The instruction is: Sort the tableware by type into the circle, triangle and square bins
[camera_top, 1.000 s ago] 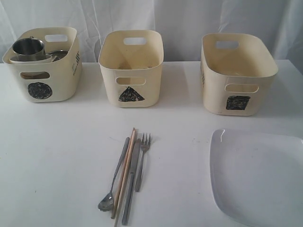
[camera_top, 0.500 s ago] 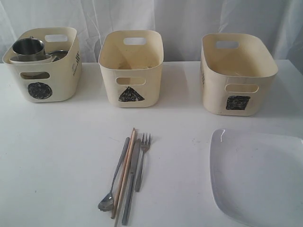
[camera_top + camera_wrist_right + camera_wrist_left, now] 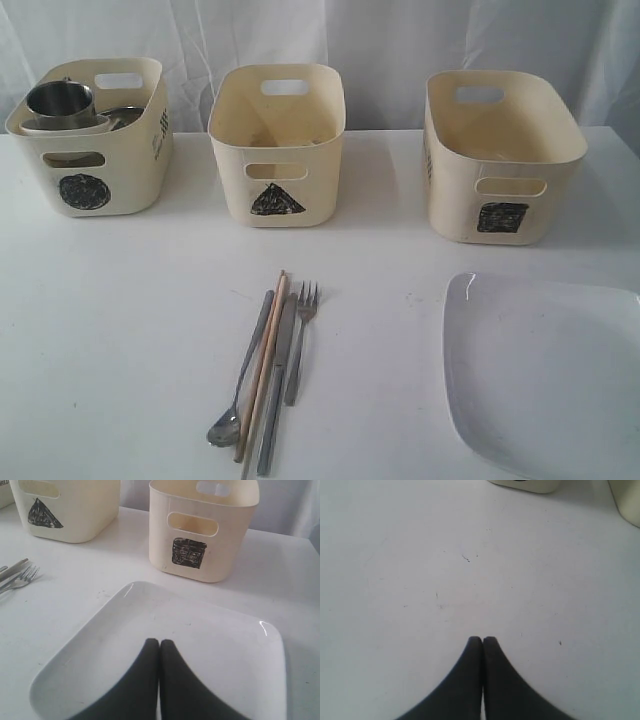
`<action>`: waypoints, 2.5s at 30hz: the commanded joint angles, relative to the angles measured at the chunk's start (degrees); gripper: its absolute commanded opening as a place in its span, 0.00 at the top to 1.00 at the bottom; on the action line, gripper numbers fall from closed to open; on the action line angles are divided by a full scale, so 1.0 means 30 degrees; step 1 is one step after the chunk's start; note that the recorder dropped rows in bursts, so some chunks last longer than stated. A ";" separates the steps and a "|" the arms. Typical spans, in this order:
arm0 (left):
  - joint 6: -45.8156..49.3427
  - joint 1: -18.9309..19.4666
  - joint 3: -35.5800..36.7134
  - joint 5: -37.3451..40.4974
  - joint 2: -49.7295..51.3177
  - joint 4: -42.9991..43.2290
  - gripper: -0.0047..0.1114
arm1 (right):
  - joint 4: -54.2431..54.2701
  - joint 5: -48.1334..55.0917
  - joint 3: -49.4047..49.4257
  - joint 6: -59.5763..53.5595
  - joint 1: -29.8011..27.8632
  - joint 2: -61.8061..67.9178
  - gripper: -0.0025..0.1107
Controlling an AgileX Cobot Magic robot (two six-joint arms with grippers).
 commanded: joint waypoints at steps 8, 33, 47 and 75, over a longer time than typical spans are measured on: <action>0.0079 0.0066 0.0153 0.1113 -0.0078 0.0039 0.96 | -0.3074 -0.0937 0.0040 -0.1825 -0.0018 -0.0099 0.98; 0.0079 0.0066 0.0153 0.1113 -0.0078 0.0039 0.96 | -1.4240 -1.3092 -1.1126 1.4997 -0.0018 1.3345 0.98; 0.0079 0.0066 0.0153 0.1074 -0.0078 0.0039 0.96 | 0.8600 0.4764 -2.0152 -0.0641 0.6465 2.6598 0.98; 0.0040 0.0066 0.0153 0.1074 -0.0078 0.0039 0.96 | 0.7111 0.1947 -2.6368 0.3880 1.1013 3.7142 0.36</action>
